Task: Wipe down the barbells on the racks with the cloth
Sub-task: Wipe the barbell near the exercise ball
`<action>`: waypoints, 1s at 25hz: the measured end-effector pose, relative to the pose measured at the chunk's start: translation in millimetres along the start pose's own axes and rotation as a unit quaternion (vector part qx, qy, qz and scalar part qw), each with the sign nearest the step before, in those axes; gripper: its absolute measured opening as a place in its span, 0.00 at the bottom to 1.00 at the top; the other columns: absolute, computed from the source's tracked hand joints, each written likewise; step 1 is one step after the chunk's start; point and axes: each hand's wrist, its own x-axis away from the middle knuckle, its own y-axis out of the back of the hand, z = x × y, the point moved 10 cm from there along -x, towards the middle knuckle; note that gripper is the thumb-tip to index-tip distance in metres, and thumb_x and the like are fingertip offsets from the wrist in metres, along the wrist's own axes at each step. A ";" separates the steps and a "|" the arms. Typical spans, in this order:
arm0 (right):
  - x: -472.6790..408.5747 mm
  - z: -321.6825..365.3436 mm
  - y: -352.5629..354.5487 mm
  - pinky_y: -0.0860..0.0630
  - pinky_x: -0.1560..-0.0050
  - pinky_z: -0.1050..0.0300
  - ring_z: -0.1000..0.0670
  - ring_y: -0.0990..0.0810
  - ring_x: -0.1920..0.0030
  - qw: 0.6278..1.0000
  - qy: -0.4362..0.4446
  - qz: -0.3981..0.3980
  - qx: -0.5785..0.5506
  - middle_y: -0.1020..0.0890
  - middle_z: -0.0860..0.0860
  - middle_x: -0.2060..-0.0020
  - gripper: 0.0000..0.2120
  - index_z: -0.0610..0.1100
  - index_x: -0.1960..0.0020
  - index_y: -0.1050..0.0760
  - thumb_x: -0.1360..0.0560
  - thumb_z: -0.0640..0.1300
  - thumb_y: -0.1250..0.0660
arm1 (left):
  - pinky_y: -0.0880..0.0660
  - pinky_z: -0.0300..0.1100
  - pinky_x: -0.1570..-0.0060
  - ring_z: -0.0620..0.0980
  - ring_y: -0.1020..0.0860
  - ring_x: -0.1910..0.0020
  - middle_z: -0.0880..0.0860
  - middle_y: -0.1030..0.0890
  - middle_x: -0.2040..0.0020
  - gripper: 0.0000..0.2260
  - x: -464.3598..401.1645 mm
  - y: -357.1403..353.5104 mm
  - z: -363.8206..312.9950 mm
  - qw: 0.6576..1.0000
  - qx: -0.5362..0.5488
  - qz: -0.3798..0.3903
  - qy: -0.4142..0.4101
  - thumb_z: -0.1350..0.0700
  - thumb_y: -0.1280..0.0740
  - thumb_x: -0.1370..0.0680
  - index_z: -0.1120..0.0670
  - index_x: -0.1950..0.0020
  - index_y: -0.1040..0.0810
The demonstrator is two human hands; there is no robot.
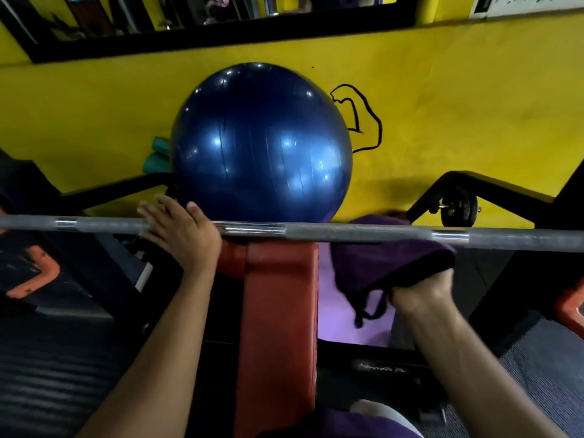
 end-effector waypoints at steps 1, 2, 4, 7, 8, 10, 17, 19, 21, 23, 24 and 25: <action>-9.0 5.3 1.8 0.24 0.45 0.50 0.44 0.19 0.43 1.000 0.012 0.017 0.008 0.16 0.42 0.43 0.15 0.50 0.47 0.23 0.16 0.52 0.48 | 0.59 0.63 0.24 0.64 0.52 0.18 0.67 0.49 0.19 0.29 -2.7 0.9 5.8 1.000 0.014 0.002 0.024 0.50 0.50 0.17 0.65 0.20 0.44; -14.0 3.5 -0.4 0.23 0.44 0.48 0.42 0.21 0.38 0.998 0.021 0.031 0.045 0.20 0.41 0.36 0.12 0.50 0.46 0.24 0.16 0.52 0.46 | 0.58 0.62 0.23 0.64 0.52 0.19 0.67 0.49 0.19 0.28 -1.9 0.7 6.2 0.999 0.025 0.002 0.030 0.51 0.49 0.17 0.66 0.20 0.44; -10.3 -4.3 -13.7 0.20 0.47 0.47 0.39 0.19 0.39 0.995 0.032 0.058 0.074 0.18 0.41 0.39 0.13 0.49 0.47 0.19 0.25 0.54 0.36 | 0.58 0.59 0.23 0.64 0.53 0.19 0.67 0.50 0.19 0.27 2.7 -0.2 1.1 0.998 0.052 0.004 0.032 0.53 0.48 0.16 0.67 0.20 0.45; 16.1 -41.3 -43.4 0.21 0.54 0.55 0.46 0.16 0.57 0.992 -0.020 0.090 0.082 0.15 0.46 0.56 0.14 0.47 0.55 0.17 0.29 0.50 0.40 | 0.57 0.59 0.21 0.63 0.54 0.18 0.67 0.52 0.19 0.28 5.2 -1.5 2.6 0.995 0.087 0.000 0.055 0.53 0.48 0.16 0.68 0.20 0.47; 20.0 -53.5 -41.2 0.21 0.55 0.54 0.46 0.17 0.57 0.992 -0.048 0.076 0.093 0.15 0.47 0.56 0.14 0.47 0.53 0.18 0.23 0.49 0.42 | 0.57 0.59 0.21 0.63 0.54 0.18 0.67 0.52 0.19 0.28 6.0 -1.2 4.0 0.994 0.092 -0.001 0.059 0.53 0.48 0.16 0.68 0.20 0.47; 25.3 -62.6 -20.8 0.20 0.57 0.53 0.46 0.16 0.60 0.987 -0.082 0.046 0.133 0.14 0.47 0.59 0.17 0.46 0.51 0.21 0.17 0.48 0.47 | 0.57 0.58 0.21 0.63 0.55 0.18 0.67 0.52 0.19 0.29 6.3 -0.5 3.7 0.994 0.094 -0.002 0.050 0.53 0.48 0.16 0.69 0.20 0.48; 93.6 -13.5 -46.2 0.24 0.55 0.57 0.54 0.19 0.51 0.936 0.019 0.161 0.313 0.21 0.56 0.56 0.13 0.52 0.50 0.26 0.15 0.39 0.45 | 0.57 0.60 0.22 0.63 0.54 0.19 0.67 0.50 0.19 0.31 6.5 -4.8 2.0 0.998 0.060 0.011 0.011 0.48 0.50 0.16 0.67 0.20 0.47; 113.7 40.3 -100.1 0.31 0.52 0.77 0.68 0.22 0.51 0.846 0.263 0.221 0.408 0.26 0.66 0.53 0.14 0.60 0.46 0.30 0.16 0.39 0.41 | 0.59 0.59 0.22 0.62 0.55 0.18 0.67 0.52 0.19 0.31 0.3 -2.7 7.7 0.999 0.050 0.015 -0.003 0.46 0.51 0.15 0.66 0.19 0.49; 134.3 51.7 -142.9 0.31 0.51 0.72 0.67 0.24 0.53 0.730 0.403 0.309 0.458 0.23 0.66 0.55 0.09 0.59 0.49 0.26 0.16 0.47 0.43 | 0.60 0.58 0.22 0.61 0.55 0.18 0.66 0.51 0.18 0.30 -13.1 1.6 21.3 0.999 0.049 0.009 0.014 0.47 0.50 0.14 0.66 0.19 0.49; 132.8 17.3 -162.6 0.28 0.41 0.56 0.53 0.23 0.43 0.512 0.515 0.346 0.594 0.19 0.56 0.44 0.14 0.55 0.38 0.27 0.18 0.54 0.47 | 0.60 0.59 0.23 0.62 0.55 0.18 0.66 0.50 0.18 0.29 -24.1 5.2 30.4 0.999 0.049 -0.002 0.025 0.48 0.49 0.13 0.66 0.19 0.48; 120.2 -15.3 -162.9 0.30 0.37 0.48 0.46 0.25 0.37 0.354 0.544 0.331 0.685 0.22 0.50 0.36 0.20 0.52 0.31 0.30 0.18 0.56 0.48 | 0.59 0.60 0.23 0.63 0.54 0.19 0.67 0.49 0.19 0.28 -26.1 6.3 31.0 0.999 0.046 -0.008 0.019 0.49 0.50 0.14 0.66 0.19 0.46; 96.5 -45.6 -152.2 0.31 0.37 0.43 0.41 0.26 0.35 0.215 0.548 0.307 0.747 0.25 0.48 0.32 0.25 0.50 0.26 0.33 0.19 0.57 0.49 | 0.58 0.61 0.23 0.64 0.53 0.19 0.67 0.48 0.19 0.29 -25.8 7.3 30.6 0.999 0.043 -0.014 0.010 0.48 0.50 0.14 0.67 0.20 0.45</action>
